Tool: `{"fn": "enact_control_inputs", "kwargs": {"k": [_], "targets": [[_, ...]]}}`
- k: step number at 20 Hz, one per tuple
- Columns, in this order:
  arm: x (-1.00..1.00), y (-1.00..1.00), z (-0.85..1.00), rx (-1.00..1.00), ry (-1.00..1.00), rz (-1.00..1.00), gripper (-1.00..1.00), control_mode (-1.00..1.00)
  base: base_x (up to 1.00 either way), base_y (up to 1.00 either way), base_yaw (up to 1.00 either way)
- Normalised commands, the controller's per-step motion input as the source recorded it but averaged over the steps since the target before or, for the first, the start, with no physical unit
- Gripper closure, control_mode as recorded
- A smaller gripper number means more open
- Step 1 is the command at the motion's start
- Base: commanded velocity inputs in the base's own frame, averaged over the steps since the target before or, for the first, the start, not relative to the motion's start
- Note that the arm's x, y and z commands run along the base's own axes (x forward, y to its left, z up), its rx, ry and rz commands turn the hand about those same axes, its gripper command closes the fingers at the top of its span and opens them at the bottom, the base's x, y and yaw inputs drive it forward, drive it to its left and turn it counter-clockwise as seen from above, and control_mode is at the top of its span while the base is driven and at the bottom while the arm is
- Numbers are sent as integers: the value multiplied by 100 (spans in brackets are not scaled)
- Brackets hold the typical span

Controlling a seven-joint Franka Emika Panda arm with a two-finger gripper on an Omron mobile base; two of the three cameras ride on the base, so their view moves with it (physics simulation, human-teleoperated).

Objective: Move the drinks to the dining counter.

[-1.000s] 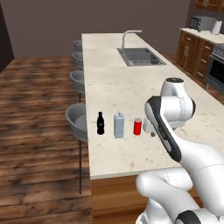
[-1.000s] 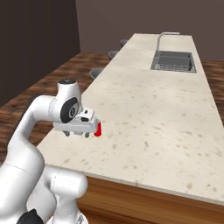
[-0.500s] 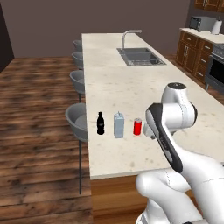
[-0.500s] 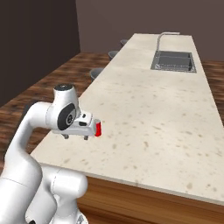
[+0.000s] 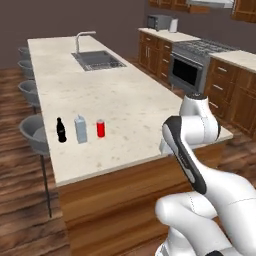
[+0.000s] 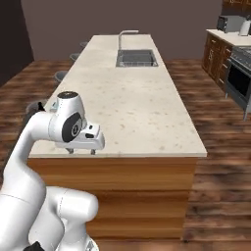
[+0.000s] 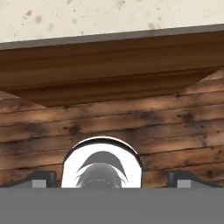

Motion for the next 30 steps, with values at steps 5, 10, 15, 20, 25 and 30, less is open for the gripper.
{"fn": "enact_control_inputs", "kwargs": {"k": [5, 10, 15, 20, 25, 30], "targets": [[0, 0, 0, 0, 0, 0, -100, 100, -19, -22, -76], [0, 0, 0, 0, 0, 0, -100, 100, 12, -15, -81], [0, 0, 0, 0, 0, 0, -100, 100, 72, 1, -64], [0, 0, 0, 0, 0, 0, -100, 100, 78, 0, -62], [0, 0, 0, 0, 0, 0, -100, 100, 85, 0, -58], [0, 0, 0, 0, 0, 0, -100, 100, 66, -2, -63]]}}
